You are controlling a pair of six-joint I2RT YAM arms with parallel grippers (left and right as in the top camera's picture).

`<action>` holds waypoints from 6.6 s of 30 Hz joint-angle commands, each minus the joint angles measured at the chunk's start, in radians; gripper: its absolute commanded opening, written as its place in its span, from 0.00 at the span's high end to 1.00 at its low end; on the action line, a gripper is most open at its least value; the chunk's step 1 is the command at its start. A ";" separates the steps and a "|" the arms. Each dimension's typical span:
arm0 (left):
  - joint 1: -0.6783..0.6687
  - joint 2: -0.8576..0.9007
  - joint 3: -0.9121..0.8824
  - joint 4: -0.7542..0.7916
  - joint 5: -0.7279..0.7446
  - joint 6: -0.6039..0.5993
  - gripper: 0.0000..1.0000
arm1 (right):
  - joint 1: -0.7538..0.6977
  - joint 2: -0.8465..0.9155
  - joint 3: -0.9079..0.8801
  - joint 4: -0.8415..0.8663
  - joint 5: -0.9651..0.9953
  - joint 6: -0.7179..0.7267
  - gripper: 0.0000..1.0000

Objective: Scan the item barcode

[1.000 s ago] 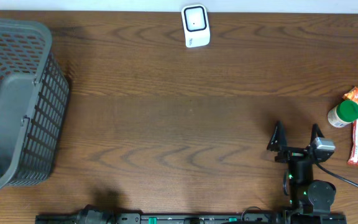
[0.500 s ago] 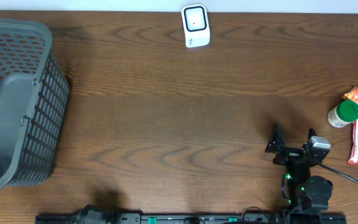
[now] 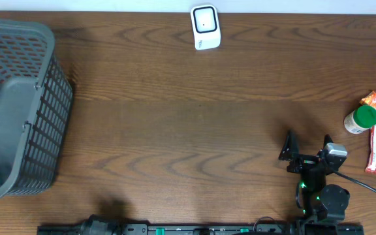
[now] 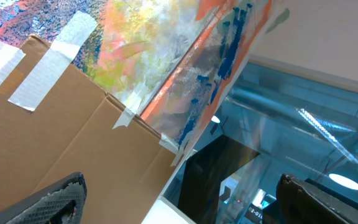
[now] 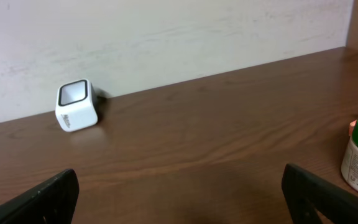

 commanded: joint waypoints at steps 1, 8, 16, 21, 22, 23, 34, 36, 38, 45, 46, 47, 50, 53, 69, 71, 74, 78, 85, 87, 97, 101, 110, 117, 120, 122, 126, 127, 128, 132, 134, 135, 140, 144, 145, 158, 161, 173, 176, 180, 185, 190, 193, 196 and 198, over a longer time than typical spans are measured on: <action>0.000 -0.007 0.000 0.004 -0.006 0.017 0.02 | 0.004 -0.006 -0.001 -0.005 0.005 -0.008 0.01; 0.000 -0.007 0.000 0.004 -0.006 0.017 0.02 | 0.004 -0.006 -0.001 -0.005 0.005 -0.008 0.01; 0.000 -0.007 0.000 0.004 -0.006 0.017 0.02 | 0.004 -0.006 -0.001 -0.005 0.005 -0.008 0.01; 0.000 -0.007 0.000 -0.073 -0.046 0.012 0.02 | 0.004 -0.006 -0.001 -0.005 0.005 -0.008 0.01; 0.000 -0.007 -0.002 -0.154 -0.043 -0.023 0.02 | 0.004 -0.006 -0.001 -0.005 0.005 -0.008 0.01; 0.002 -0.007 -0.007 -0.250 -0.035 -0.059 0.02 | 0.004 -0.006 -0.001 -0.005 0.005 -0.008 0.01; 0.002 -0.008 -0.259 -0.569 -0.028 -0.458 0.02 | 0.004 -0.006 -0.001 -0.005 0.005 -0.008 0.01; 0.002 -0.008 -0.341 -0.543 -0.028 -0.472 0.02 | 0.004 -0.006 -0.001 -0.005 0.005 -0.008 0.01; 0.002 -0.008 -0.431 -0.494 -0.027 -0.486 0.02 | 0.004 -0.006 -0.001 -0.005 0.005 -0.008 0.01; 0.003 -0.008 -0.773 -0.182 -0.007 -0.583 0.02 | 0.004 -0.006 -0.001 -0.005 0.005 -0.008 0.01; 0.006 -0.008 -0.812 -0.147 0.009 -0.583 0.02 | 0.004 -0.006 -0.001 -0.005 0.005 -0.008 0.01; 0.010 -0.008 -0.854 -0.111 0.032 -0.583 0.02 | 0.004 -0.006 -0.001 -0.005 0.005 -0.008 0.01; 0.040 -0.008 -0.972 -0.007 0.126 -0.583 0.02 | 0.004 -0.006 -0.001 -0.005 0.005 -0.008 0.01; 0.088 -0.008 -1.066 0.090 0.222 -0.583 0.02 | 0.004 -0.006 -0.001 -0.005 0.005 -0.008 0.01; 0.308 -0.008 -1.321 0.406 0.452 -0.563 0.02 | 0.004 -0.006 -0.001 -0.005 0.005 -0.008 0.01; 0.308 -0.008 -1.331 0.407 0.452 -0.545 0.02 | 0.004 -0.006 -0.001 -0.005 0.005 -0.008 0.01; 0.311 -0.008 -1.345 0.407 0.452 -0.489 0.02 | 0.004 -0.006 -0.001 -0.005 0.005 -0.008 0.01; 0.352 -0.010 -1.382 0.412 0.486 -0.489 0.02 | 0.004 -0.006 -0.001 -0.005 0.005 -0.008 0.01; 0.378 -0.013 -1.382 0.348 0.508 -0.484 0.02 | 0.004 -0.006 -0.001 -0.005 0.005 -0.008 0.01; 0.378 -0.023 -1.382 0.284 0.507 -0.484 0.02 | 0.004 -0.006 -0.001 -0.005 0.005 -0.008 0.01; 0.378 -0.045 -1.382 0.283 0.524 -0.454 0.02 | 0.004 -0.006 -0.001 -0.005 0.005 -0.008 0.01; 0.377 -0.051 -1.382 0.283 0.524 -0.454 0.02 | 0.004 -0.006 -0.001 -0.005 0.005 -0.008 0.01; 0.377 -0.051 -1.382 0.282 0.560 -0.454 0.02 | 0.004 -0.006 -0.001 -0.005 0.005 -0.008 0.01; 0.377 -0.051 -1.382 0.283 0.560 -0.454 0.02 | 0.004 -0.006 -0.001 -0.005 0.005 -0.008 0.01; 0.377 -0.051 -1.382 0.283 0.560 -0.454 0.02 | 0.004 -0.006 -0.001 -0.005 0.005 -0.008 0.01; 0.377 -0.051 -1.382 0.283 0.560 -0.454 0.02 | 0.004 -0.006 -0.001 -0.005 0.005 -0.008 0.01; 0.377 -0.051 -1.382 0.283 0.560 -0.454 0.02 | 0.004 -0.006 -0.001 -0.005 0.005 -0.008 0.01; 0.377 -0.051 -1.382 0.283 0.560 -0.454 0.02 | 0.004 -0.006 -0.001 -0.005 0.005 -0.008 0.01; 0.377 -0.051 -1.382 0.283 0.560 -0.454 0.02 | 0.004 -0.006 -0.001 -0.005 0.005 -0.008 0.01; 0.377 -0.051 -1.382 0.283 0.560 -0.454 0.02 | 0.004 -0.006 -0.001 -0.005 0.005 -0.008 0.01; 0.377 -0.051 -1.382 0.283 0.560 -0.454 0.02 | 0.004 -0.006 -0.001 -0.005 0.005 -0.008 0.01; 0.377 -0.051 -1.382 0.283 0.560 -0.454 0.02 | 0.004 -0.006 -0.001 -0.005 0.005 -0.008 0.01; 0.377 -0.050 -1.381 0.283 0.560 -0.454 0.02 | 0.004 -0.006 -0.001 -0.005 0.005 -0.008 0.01; 0.377 -0.047 -1.381 0.283 0.562 -0.454 0.02 | 0.004 -0.006 -0.001 -0.005 0.005 -0.008 0.01; 0.377 -0.047 -1.381 0.283 0.562 -0.454 0.02 | 0.004 -0.006 -0.001 -0.005 0.005 -0.008 0.01; 0.367 -0.050 -1.381 0.272 0.655 -0.195 0.02 | 0.004 -0.006 -0.001 -0.005 0.005 -0.008 0.01; 0.353 -0.050 -1.381 0.272 0.654 -0.161 0.02 | 0.004 -0.006 -0.001 -0.005 0.005 -0.008 0.01; 0.353 -0.048 -1.381 0.272 0.662 -0.163 0.02 | 0.004 -0.006 -0.001 -0.005 0.005 -0.008 0.01; 0.353 -0.048 -1.381 0.272 0.662 -0.163 0.02 | 0.004 -0.006 -0.001 -0.005 0.005 -0.008 0.01; 0.353 -0.048 -1.381 0.272 0.662 -0.163 0.02 | 0.004 -0.006 -0.001 -0.005 0.005 -0.008 0.01; 0.353 -0.048 -1.381 0.272 0.662 -0.163 0.02 | 0.004 -0.006 -0.001 -0.005 0.005 -0.008 0.01; 0.353 -0.048 -1.381 0.272 0.662 -0.163 0.02 | 0.004 -0.006 -0.001 -0.005 0.005 -0.020 0.01; 0.353 -0.048 -1.381 0.272 0.662 -0.163 0.02 | 0.004 -0.005 -0.001 -0.005 0.005 -0.074 0.01; 0.353 -0.048 -1.381 0.272 0.662 -0.163 0.02 | 0.004 -0.005 -0.001 -0.005 0.004 -0.135 0.01; 0.353 -0.048 -1.381 0.272 0.662 -0.163 0.02 | 0.004 -0.005 -0.001 -0.005 0.004 -0.176 0.01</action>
